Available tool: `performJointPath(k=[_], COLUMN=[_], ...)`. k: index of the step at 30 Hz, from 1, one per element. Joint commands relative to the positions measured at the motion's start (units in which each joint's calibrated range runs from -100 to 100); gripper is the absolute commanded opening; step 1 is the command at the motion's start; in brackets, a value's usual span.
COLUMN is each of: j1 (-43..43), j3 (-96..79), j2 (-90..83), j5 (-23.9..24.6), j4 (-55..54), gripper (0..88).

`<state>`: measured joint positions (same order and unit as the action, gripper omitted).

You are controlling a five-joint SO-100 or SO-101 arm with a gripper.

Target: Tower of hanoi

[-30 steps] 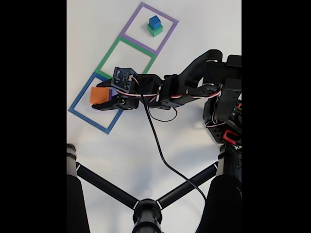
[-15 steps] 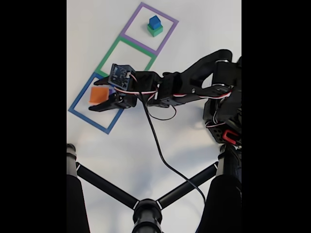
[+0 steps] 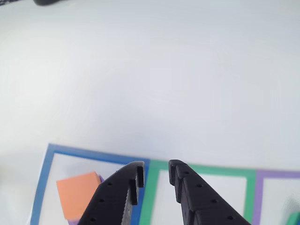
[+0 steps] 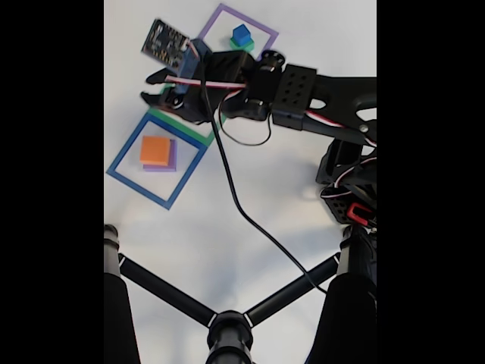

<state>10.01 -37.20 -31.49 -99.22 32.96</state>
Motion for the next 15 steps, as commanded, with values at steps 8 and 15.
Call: performJointPath(k=[8,15], j1=[-19.0,-29.2], j3=[24.7,39.8], j2=[-10.2,-9.6], j5=[9.3,11.5], j4=[43.5,54.3], gripper=[0.7,0.7])
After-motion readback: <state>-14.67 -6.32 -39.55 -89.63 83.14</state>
